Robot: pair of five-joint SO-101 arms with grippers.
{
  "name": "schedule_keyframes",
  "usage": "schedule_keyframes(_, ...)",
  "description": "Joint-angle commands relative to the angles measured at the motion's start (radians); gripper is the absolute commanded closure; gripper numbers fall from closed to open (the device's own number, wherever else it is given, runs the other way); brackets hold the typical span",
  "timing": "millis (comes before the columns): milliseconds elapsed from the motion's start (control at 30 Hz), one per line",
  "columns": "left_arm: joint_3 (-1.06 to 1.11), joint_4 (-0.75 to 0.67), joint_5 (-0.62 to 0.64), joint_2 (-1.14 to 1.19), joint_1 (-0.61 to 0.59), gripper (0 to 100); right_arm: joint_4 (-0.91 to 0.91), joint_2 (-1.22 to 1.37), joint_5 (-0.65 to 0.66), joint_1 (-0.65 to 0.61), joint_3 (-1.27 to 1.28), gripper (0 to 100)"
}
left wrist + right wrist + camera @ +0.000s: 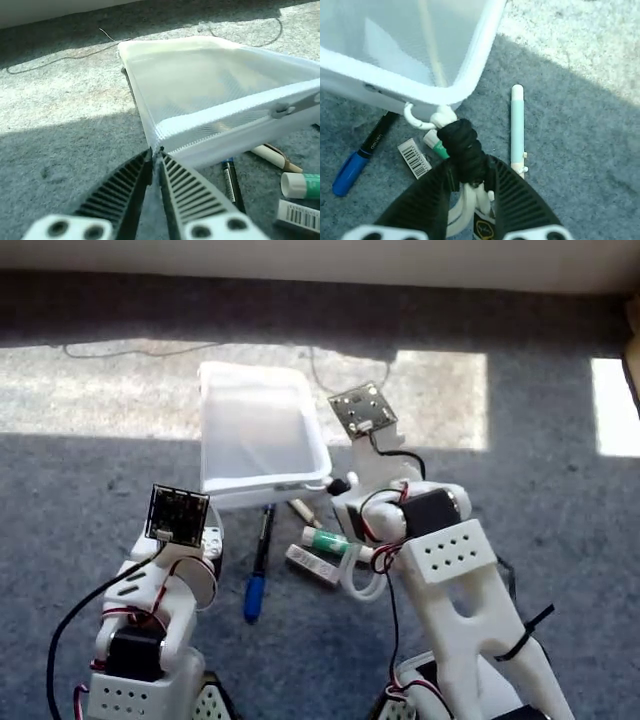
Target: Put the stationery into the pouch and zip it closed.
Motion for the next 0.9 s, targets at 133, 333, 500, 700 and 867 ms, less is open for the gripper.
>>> schedule_keyframes(133, -0.059, 0.032, -0.008, -0.013, -0.030, 99, 0.005, -0.039, 0.012, 0.056, -0.015, 99.2)
schedule_keyframes(333, -0.051, 0.032, -0.008, -0.013, -0.030, 99, -0.002, -0.039, 0.012, 0.131, -0.021, 99.2)
schedule_keyframes(500, -0.053, 0.032, -0.008, -0.013, -0.030, 99, -0.004, -0.039, 0.012, 0.156, -0.021, 99.2)
schedule_keyframes(700, -0.054, 0.032, -0.008, -0.013, -0.030, 99, -0.002, -0.039, 0.012, 0.157, -0.021, 99.2)
schedule_keyframes(867, -0.054, 0.028, -0.009, -0.013, -0.030, 99, 0.004, -0.039, 0.005, 0.139, -0.021, 99.2)
